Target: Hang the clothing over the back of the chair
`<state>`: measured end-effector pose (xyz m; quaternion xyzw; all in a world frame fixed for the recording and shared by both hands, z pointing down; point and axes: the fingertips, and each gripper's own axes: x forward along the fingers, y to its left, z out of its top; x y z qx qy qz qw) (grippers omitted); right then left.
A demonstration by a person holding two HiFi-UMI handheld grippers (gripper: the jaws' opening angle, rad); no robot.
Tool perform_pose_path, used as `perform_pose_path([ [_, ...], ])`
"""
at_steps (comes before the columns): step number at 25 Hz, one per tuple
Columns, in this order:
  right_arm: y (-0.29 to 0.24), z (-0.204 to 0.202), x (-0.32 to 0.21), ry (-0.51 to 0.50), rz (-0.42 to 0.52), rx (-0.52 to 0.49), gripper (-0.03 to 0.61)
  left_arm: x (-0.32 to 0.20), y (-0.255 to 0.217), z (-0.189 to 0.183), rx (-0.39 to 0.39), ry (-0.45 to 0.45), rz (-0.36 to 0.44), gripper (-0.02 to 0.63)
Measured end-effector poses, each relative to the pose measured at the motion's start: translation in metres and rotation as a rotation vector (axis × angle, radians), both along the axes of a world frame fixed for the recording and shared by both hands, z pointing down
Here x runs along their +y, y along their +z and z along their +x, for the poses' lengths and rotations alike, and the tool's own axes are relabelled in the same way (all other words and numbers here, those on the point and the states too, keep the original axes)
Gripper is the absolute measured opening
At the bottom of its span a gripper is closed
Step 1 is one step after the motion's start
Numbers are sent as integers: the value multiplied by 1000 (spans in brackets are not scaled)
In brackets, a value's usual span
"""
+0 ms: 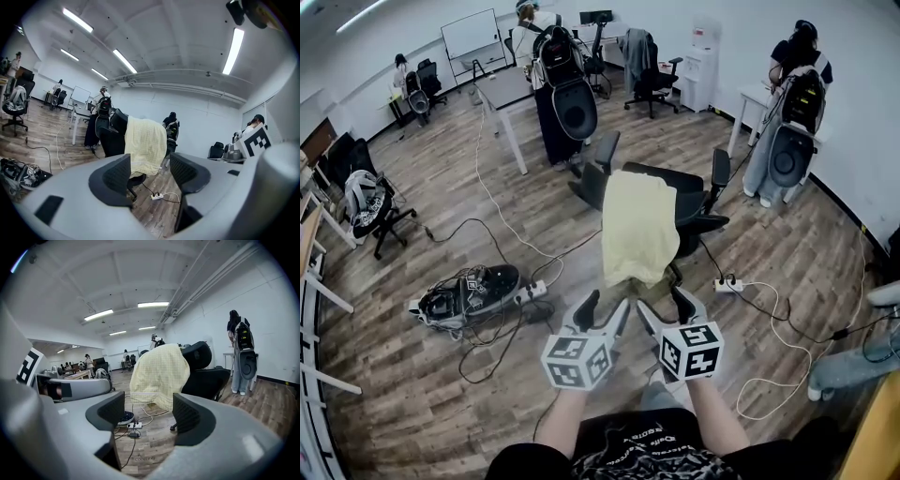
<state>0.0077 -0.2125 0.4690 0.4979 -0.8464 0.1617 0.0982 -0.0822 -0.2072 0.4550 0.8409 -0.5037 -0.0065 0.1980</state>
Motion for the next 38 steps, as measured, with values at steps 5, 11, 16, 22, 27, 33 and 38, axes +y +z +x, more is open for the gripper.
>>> perform_pose_path([
  [5, 3, -2, 13, 5, 1, 15, 242, 14, 5, 6, 14, 31, -7, 195],
  [11, 10, -12, 32, -35, 4, 26, 147, 34, 21, 7, 15, 41, -33, 104],
  [16, 19, -13, 45, -18, -2, 43, 115, 42, 26, 5, -7, 4, -20, 68],
  [22, 22, -12, 55, 0, 10, 59, 71, 52, 37, 10, -28, 13, -47, 26],
  [27, 26, -8, 60, 13, 0, 61, 32, 57, 40, 12, -28, 17, -57, 11],
  [33, 28, -3, 60, 33, -12, 63, 5, 58, 39, 13, -26, 16, -56, 11],
  [38, 33, -4, 67, 33, -19, 61, 5, 62, 39, 17, -25, 19, -55, 11],
])
